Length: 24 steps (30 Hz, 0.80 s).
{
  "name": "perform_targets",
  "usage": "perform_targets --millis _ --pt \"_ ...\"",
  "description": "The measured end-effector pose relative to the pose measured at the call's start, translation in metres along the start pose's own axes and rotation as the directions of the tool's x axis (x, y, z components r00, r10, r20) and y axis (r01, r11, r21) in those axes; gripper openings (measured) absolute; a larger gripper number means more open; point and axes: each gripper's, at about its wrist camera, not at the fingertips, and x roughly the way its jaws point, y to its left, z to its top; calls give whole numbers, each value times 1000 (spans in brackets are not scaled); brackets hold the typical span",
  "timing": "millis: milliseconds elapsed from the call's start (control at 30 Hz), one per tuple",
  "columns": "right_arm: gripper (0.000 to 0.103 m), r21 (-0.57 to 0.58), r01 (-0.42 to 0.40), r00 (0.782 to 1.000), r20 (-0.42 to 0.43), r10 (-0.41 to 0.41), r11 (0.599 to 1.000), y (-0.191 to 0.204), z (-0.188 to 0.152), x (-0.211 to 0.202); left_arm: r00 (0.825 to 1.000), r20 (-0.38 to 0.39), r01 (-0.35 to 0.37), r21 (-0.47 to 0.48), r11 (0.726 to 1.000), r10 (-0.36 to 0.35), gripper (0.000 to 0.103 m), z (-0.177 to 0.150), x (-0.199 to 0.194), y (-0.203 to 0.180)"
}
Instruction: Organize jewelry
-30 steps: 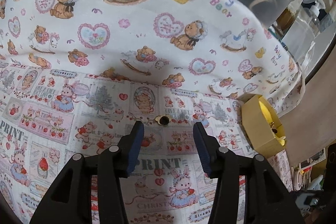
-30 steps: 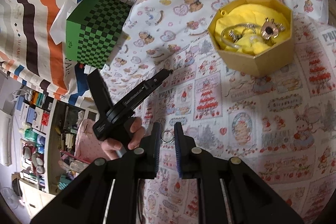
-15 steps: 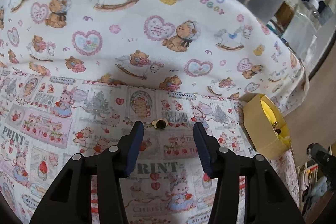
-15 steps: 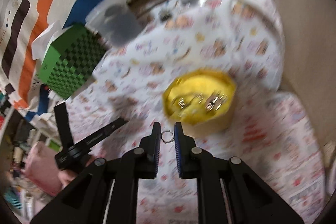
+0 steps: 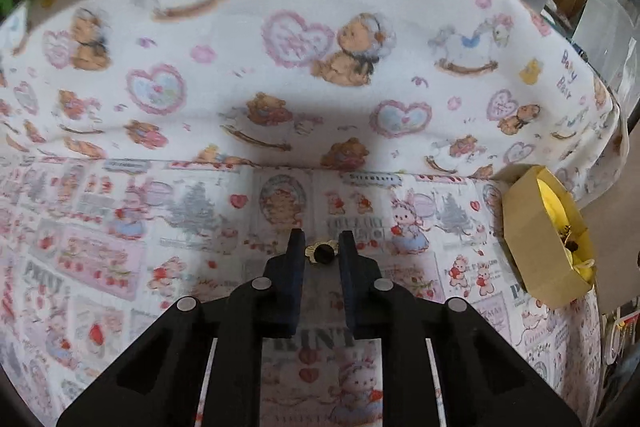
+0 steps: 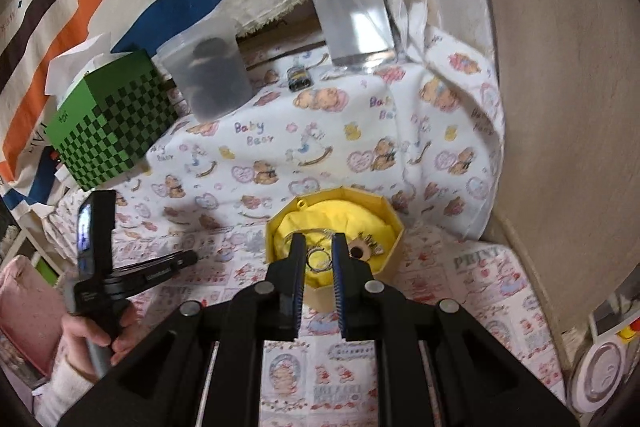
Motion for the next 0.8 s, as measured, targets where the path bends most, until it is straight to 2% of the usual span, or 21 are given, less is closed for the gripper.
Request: perform_targets --millis 67,167,300,367,433,500,567,633,700,800 --pt "12 8 -14 1000 11 14 1000 -3 2 -2 1000 27 11 -7 1000 -11 15 2 -14 1" --pt "12 38 -47 999 25 46 998 -12 6 -4 996 60 72 -14 997 -71 15 8 -41 -2" --pt "12 124 -133 990 56 127 983 -34 12 -3 978 147 140 61 988 -147 15 17 -88 -26" --pt "12 187 -135 988 94 119 973 -49 13 -2 959 173 210 101 972 -225 16 21 -106 -45" --pt "12 218 -139 987 109 117 966 -58 14 1 929 185 302 126 945 -321 16 25 -119 -62" --pt "12 255 -168 983 117 143 952 -70 14 6 908 208 339 145 930 -363 16 26 -123 -76" --pt "12 287 -229 972 113 204 930 -78 14 14 904 197 353 155 923 -379 16 27 -117 -94" --pt "12 318 -251 968 105 229 914 -82 14 23 903 165 370 167 914 -396 16 25 -105 -108" --pt "12 321 -274 962 87 260 906 -81 14 33 911 140 362 178 915 -387 16 22 -95 -123" --pt "12 297 -256 967 57 250 920 -76 14 45 928 108 335 180 925 -357 16 16 -72 -136"
